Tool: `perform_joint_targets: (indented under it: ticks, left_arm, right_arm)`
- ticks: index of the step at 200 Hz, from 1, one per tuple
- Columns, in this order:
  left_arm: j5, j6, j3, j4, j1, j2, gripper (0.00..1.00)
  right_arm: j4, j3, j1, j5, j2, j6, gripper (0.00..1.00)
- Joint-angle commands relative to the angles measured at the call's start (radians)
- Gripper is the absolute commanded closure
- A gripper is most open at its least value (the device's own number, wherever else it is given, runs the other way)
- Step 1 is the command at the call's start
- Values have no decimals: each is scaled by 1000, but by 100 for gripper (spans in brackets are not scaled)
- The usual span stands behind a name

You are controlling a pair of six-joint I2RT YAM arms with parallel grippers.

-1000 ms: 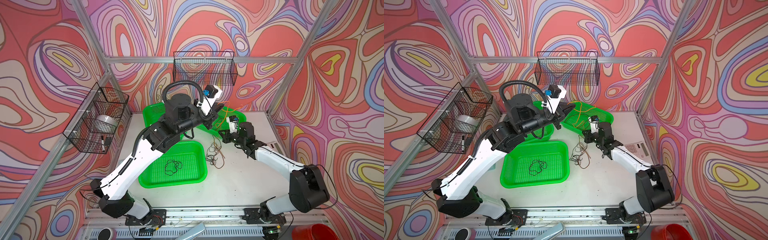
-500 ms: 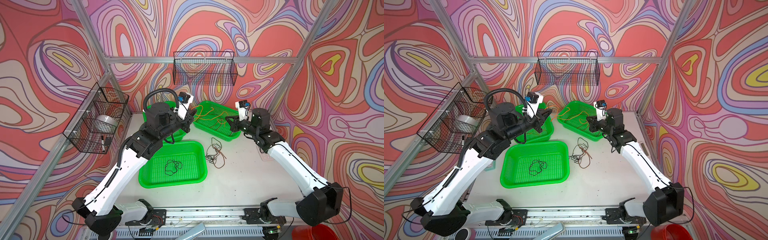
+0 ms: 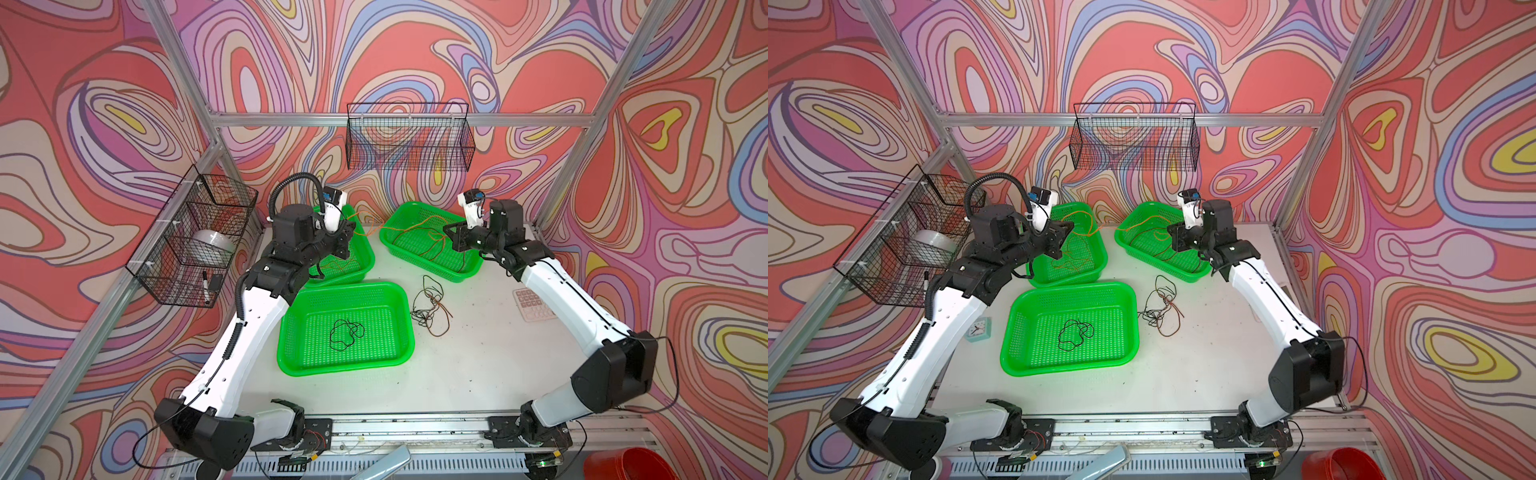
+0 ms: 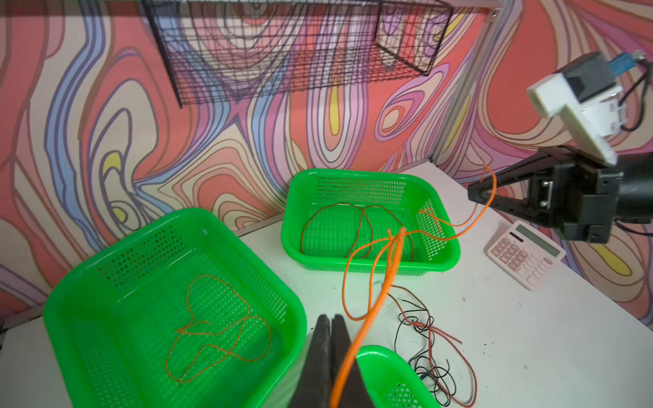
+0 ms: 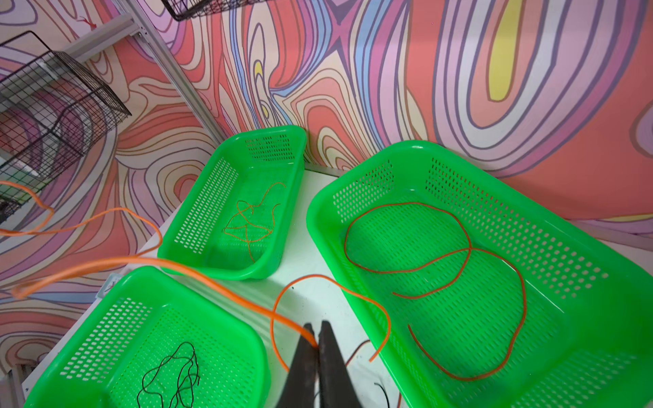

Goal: Untangle the cables

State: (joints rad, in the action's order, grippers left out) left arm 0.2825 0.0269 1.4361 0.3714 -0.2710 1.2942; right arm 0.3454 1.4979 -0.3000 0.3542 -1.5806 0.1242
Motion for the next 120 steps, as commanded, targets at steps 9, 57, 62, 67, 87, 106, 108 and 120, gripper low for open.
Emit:
perform_joint_targets:
  ticks: [9, 57, 62, 67, 87, 106, 108, 120]
  left_arm:
    - [79, 44, -9, -35, 109, 78, 100]
    - [131, 87, 62, -68, 257, 290, 100]
    - [127, 84, 71, -68, 264, 307, 100]
    - [122, 83, 78, -66, 270, 324, 100]
    - [117, 97, 95, -78, 312, 388, 100]
    - [107, 94, 123, -78, 344, 462, 100]
    - [104, 92, 129, -74, 345, 471, 100]
    - [81, 75, 165, -44, 351, 521, 100]
  right_arm:
    - [2, 158, -57, 44, -150, -5, 100]
    - [-19, 487, -152, 60, -471, 35, 100]
    - [-24, 525, -163, 66, -504, 44, 100]
    - [-26, 563, -173, 75, -535, 51, 100]
    - [-41, 696, -214, 81, -671, 64, 100]
    - [-114, 771, -226, 111, -781, 104, 100]
    - [-121, 777, -226, 116, -794, 110, 100]
    - [-173, 804, -228, 149, -850, 135, 100]
